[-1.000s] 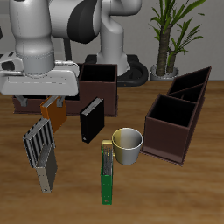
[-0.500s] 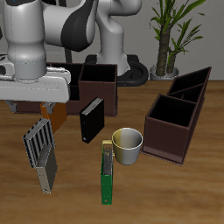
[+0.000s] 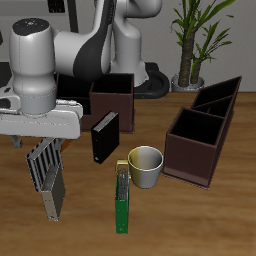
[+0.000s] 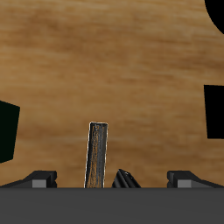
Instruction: Place the yellow book into the left desk caddy's back compartment
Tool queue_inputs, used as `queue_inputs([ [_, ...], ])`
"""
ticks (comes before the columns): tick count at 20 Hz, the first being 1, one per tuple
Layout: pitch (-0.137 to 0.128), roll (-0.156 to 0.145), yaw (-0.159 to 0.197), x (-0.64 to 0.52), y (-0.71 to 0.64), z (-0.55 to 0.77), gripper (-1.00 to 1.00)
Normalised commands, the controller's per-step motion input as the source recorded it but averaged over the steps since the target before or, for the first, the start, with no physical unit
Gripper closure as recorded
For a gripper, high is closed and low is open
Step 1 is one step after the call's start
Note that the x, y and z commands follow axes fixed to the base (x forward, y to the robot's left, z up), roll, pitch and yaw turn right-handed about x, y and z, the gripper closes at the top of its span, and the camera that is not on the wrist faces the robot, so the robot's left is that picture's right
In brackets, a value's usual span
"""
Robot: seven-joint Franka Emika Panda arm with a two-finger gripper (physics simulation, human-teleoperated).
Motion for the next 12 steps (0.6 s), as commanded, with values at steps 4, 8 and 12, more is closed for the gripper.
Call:
queue_inputs([
  [4,-0.024,0.015,0.022,0.07,0.2,-0.31,-1.0],
  [8,0.002,-0.006,0.013,0.06,0.08,-0.19,-1.0],
  [12,0.004,-0.007,-0.006,0.07,0.02,-0.24,-1.0],
])
